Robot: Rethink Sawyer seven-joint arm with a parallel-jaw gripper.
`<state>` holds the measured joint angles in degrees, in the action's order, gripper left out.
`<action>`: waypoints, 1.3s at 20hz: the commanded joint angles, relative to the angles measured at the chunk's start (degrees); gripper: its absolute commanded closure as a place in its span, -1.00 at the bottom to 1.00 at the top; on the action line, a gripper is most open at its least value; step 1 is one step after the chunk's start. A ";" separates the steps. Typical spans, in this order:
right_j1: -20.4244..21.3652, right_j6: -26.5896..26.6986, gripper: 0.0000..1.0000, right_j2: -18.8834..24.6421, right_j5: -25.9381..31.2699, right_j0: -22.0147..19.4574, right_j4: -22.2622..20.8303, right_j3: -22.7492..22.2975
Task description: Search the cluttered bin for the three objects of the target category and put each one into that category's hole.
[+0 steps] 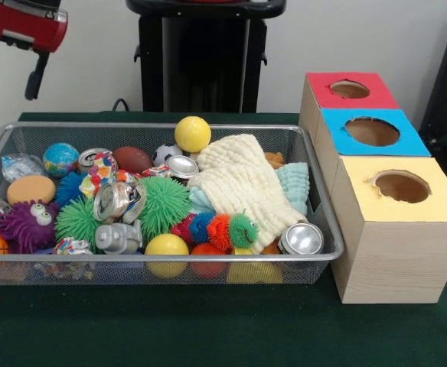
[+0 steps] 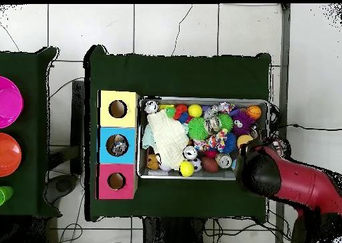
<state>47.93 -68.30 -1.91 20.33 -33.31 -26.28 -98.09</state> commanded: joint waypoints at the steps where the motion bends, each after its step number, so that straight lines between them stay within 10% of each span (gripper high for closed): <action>1: -3.09 4.91 -1.00 7.04 4.78 -0.67 -4.60 -2.81; 26: -7.79 17.25 -1.00 7.93 28.65 -1.57 -17.88 8.72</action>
<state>40.88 -68.00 1.01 41.87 -34.04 -39.74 -93.46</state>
